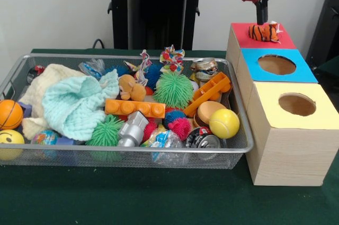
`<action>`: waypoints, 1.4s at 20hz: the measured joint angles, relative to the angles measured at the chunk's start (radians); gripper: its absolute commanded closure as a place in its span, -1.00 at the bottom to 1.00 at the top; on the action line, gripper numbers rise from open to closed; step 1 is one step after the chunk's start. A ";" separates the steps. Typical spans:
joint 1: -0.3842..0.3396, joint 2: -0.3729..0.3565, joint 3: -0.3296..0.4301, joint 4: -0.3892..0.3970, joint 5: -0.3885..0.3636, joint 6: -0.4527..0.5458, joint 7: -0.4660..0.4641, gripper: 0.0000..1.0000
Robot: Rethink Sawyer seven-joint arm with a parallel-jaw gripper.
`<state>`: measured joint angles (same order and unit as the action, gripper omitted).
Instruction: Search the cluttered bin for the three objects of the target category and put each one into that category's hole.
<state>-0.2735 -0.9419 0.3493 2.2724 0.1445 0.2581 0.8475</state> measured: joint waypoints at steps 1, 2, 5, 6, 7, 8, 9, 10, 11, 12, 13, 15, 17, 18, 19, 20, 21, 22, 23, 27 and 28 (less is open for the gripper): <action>0.004 0.002 -0.004 0.000 0.000 0.000 0.000 1.00; 0.009 0.006 -0.010 0.000 0.000 0.000 0.000 1.00; 0.020 0.017 -0.023 0.000 0.000 0.000 0.000 1.00; 0.022 0.020 -0.026 0.000 0.000 0.000 0.000 1.00; 0.023 0.023 -0.028 0.000 0.000 0.000 0.000 1.00; 0.024 0.026 -0.031 0.000 0.000 0.000 0.000 1.00; 0.025 0.031 -0.036 0.000 0.000 0.000 0.000 1.00; 0.026 0.038 -0.042 0.000 0.000 0.000 0.000 1.00; 0.027 0.043 -0.046 0.000 0.000 0.000 0.000 1.00; 0.028 0.047 -0.050 0.000 0.000 0.000 0.000 1.00; 0.029 0.053 -0.055 0.000 0.000 0.000 0.000 1.00; 0.034 0.065 -0.065 0.000 0.000 0.000 0.000 1.00; 0.038 0.078 -0.073 0.000 0.000 -0.001 0.000 1.00; 0.040 0.081 -0.075 0.000 0.000 -0.001 0.000 1.00; 0.041 0.086 -0.077 -0.001 0.001 -0.003 0.000 1.00; 0.042 0.091 -0.079 -0.001 0.001 -0.008 0.000 1.00; 0.042 0.095 -0.080 -0.001 0.001 -0.013 0.000 1.00; 0.042 0.105 -0.081 -0.001 0.001 -0.033 0.000 1.00; 0.042 0.109 -0.081 -0.001 0.001 -0.042 0.000 1.00; 0.042 0.119 -0.081 0.000 0.001 -0.062 0.000 1.00; 0.042 0.118 -0.081 0.000 0.000 -0.063 0.000 1.00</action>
<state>-0.2312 -0.8244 0.2684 2.2723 0.1449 0.1954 0.8478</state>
